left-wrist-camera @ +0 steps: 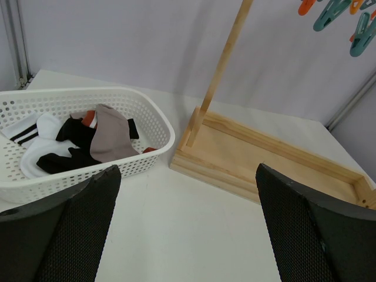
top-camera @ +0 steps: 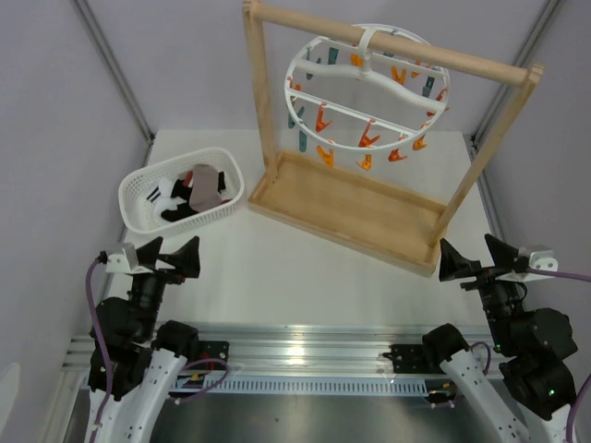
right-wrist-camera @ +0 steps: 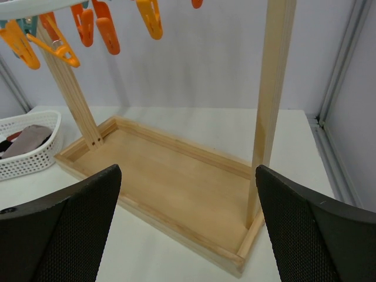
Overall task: Clip the socks to the hanger
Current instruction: Open the clamp at the hanger.
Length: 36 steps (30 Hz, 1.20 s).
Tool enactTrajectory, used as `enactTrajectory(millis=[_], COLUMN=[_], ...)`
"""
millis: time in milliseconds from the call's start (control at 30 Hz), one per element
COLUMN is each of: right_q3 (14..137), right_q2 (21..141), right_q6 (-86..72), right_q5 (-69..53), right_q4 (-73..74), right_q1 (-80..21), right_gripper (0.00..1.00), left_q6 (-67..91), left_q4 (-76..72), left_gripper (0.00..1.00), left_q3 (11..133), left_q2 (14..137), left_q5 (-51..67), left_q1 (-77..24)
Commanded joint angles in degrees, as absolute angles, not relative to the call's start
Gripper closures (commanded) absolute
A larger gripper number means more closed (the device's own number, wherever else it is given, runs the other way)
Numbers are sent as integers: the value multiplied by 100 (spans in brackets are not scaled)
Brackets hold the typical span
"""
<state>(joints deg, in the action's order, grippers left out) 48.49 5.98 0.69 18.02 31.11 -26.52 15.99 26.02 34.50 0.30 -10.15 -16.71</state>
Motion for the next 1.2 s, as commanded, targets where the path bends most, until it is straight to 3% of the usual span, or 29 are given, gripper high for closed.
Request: enactTrajectory(millis=[0,333,500,833,1033,1167], right_q3=[5115,5976,6319,6969,7040,7066], right_q2=[1000,2196,2627,4200,4745,4930], right_q6=[26,-263,-342,-571,-457,-422], right_q5=[1346,976,721,-421,385,808], right_q4=[3190,3911,3771,2954,2488,2391], right_q1=[-2681,-2672,-2672,-2724,-3523,-3998], right_gripper=[0,0,0,0,0,0], left_q6=[1547,1863,1907,2311,2707,2856], left_q4=[2470,2882,3313,2830,2690,2121], left_gripper=[1,1,1,1,0,1], left_q3=[3410,3910,4586,5027,5712,5994], left_q2=[-835,244,1438,2336,3277,4067], left_q5=[-958,-695,-343,483,1467,1503], left_q1=[-1644,-1635,-1644,-1644,-1784,-2424])
